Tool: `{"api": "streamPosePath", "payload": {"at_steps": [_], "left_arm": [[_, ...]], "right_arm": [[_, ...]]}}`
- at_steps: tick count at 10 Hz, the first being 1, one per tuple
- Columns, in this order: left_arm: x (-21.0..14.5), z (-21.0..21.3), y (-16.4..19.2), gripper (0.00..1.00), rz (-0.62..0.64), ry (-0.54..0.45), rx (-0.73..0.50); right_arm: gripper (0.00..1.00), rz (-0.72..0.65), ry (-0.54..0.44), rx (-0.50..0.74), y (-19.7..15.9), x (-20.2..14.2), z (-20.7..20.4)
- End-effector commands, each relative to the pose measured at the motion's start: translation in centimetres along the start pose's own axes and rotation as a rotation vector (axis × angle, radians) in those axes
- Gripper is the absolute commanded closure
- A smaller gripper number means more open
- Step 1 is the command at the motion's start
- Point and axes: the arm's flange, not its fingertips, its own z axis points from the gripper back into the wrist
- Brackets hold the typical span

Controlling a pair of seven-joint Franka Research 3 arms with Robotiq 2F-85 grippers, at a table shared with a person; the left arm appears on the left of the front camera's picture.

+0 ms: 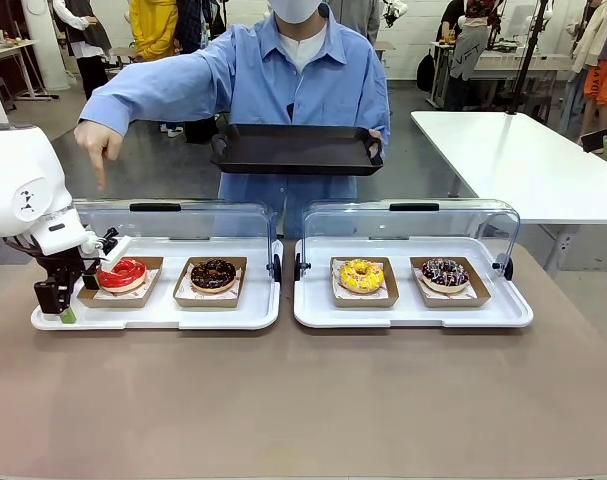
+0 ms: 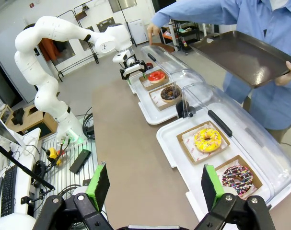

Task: Provide the desired donut to the person.
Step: Pick up and lift the Paper togo box containing the Donut pointed at by the person.

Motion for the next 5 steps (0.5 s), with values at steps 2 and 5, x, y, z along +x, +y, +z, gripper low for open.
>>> {"api": "streamPosePath", "payload": {"at_steps": [2, 5], "left_arm": [[-0.09, -0.54, 0.70, 0.56, 0.022, 0.011, 0.028], [-0.22, -0.37, 0.67, 1.00, 0.026, 0.008, 0.030]], "right_arm": [[0.00, -0.001, -0.006, 0.007, -0.01, -0.06, -0.11], [0.00, -0.001, -0.006, 0.007, -0.01, -0.06, -0.11]]}}
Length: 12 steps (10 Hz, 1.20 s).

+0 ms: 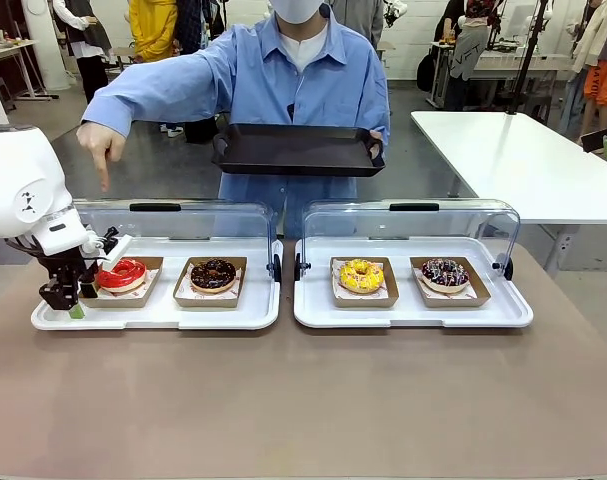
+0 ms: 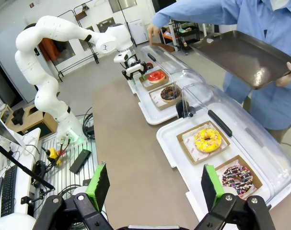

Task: Provide the desired donut to the person.
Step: Pick up and lift the Paper togo box containing the Donut pointed at by the person.

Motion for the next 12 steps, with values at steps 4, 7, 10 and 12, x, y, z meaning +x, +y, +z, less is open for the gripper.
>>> {"api": "streamPosePath", "payload": {"at_steps": [4, 7, 10, 12], "left_arm": [[-0.2, 0.0, 0.2, 1.00, 0.017, 0.007, 0.013], [-0.3, 0.1, 0.2, 1.00, 0.010, 0.006, 0.008], [-0.4, 0.6, -0.2, 1.00, 0.005, 0.004, 0.011], [-0.5, 3.7, -1.9, 1.00, -0.001, -0.039, -0.050]], "right_arm": [[0.00, -0.001, -0.006, 0.007, 0.0, -0.1, -0.1], [0.00, -0.001, -0.006, 0.007, 0.0, -0.1, -0.1], [0.00, -0.001, -0.006, 0.007, 0.0, -0.1, -0.1], [0.00, -0.001, -0.006, 0.007, 0.0, -0.1, -0.1]]}}
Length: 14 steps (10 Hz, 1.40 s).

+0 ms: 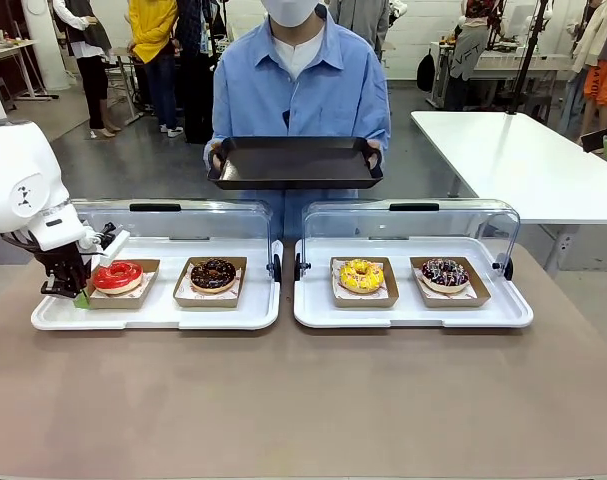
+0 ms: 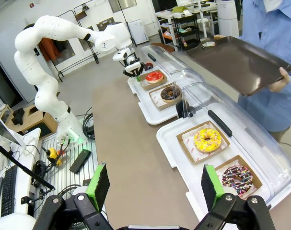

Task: Provide the desired donut to the person.
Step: Pick up and lift the Paper togo box containing the Donut pointed at by the person.

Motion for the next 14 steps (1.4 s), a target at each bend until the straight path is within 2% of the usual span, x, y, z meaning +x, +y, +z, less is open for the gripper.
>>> {"api": "streamPosePath", "payload": {"at_steps": [1, 3, 5, 8, 12, 14], "left_arm": [[-0.4, 4.2, -2.7, 1.00, 0.004, -0.033, -0.041], [-1.0, 8.2, -5.9, 1.00, 0.024, -0.046, -0.078], [-1.0, 12.2, -9.5, 1.00, -0.013, -0.070, -0.088], [-0.4, 16.0, -13.2, 1.00, -0.023, -0.062, -0.079], [2.2, 20.7, -14.3, 1.00, -0.038, -0.045, 0.049], [3.1, 23.1, -11.7, 1.00, -0.055, -0.030, 0.059]], "right_arm": [[0.00, -0.001, -0.006, 0.007, 0.0, 0.0, -0.1], [0.00, -0.001, -0.006, 0.007, 0.0, 0.0, -0.1], [0.00, -0.001, -0.006, 0.007, 0.0, 0.0, -0.1], [0.00, -0.001, -0.006, 0.007, 0.0, 0.0, -0.1], [0.00, -0.001, -0.006, 0.007, 0.0, 0.0, -0.1], [0.00, -0.001, -0.006, 0.007, 0.0, 0.0, -0.1]]}}
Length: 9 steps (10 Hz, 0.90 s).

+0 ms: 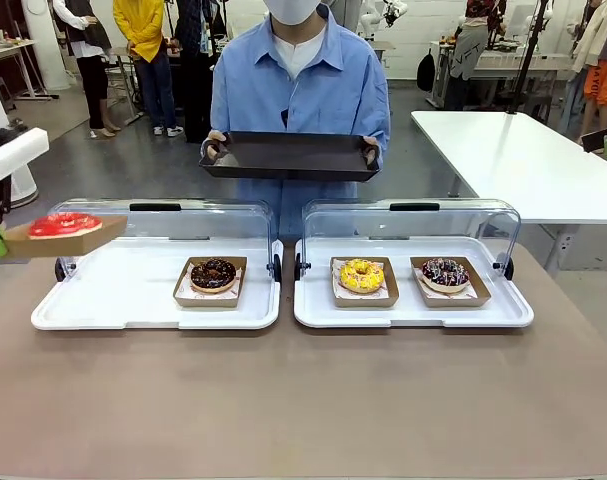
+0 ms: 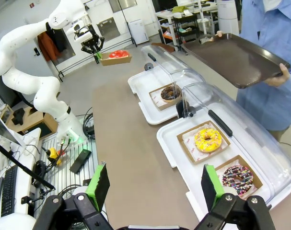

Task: Provide the desired donut to the person.
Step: Pick up and lift the Paper togo box containing the Donut pointed at by the person, then place the picked Paper togo box onto the Handle tray extended by the person.

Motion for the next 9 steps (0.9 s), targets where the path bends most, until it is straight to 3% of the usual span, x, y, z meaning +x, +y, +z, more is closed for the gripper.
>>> {"api": "streamPosePath", "payload": {"at_steps": [1, 9], "left_arm": [[0.91, 0.31, 0.58, 1.00, 0.046, 0.027, 0.024], [0.47, 0.54, 0.51, 1.00, 0.006, 0.004, 0.010]], "right_arm": [[0.00, 0.000, -0.006, 0.006, 0.01, -0.03, -0.09], [0.00, 0.000, -0.006, 0.006, 0.01, -0.03, -0.09]]}}
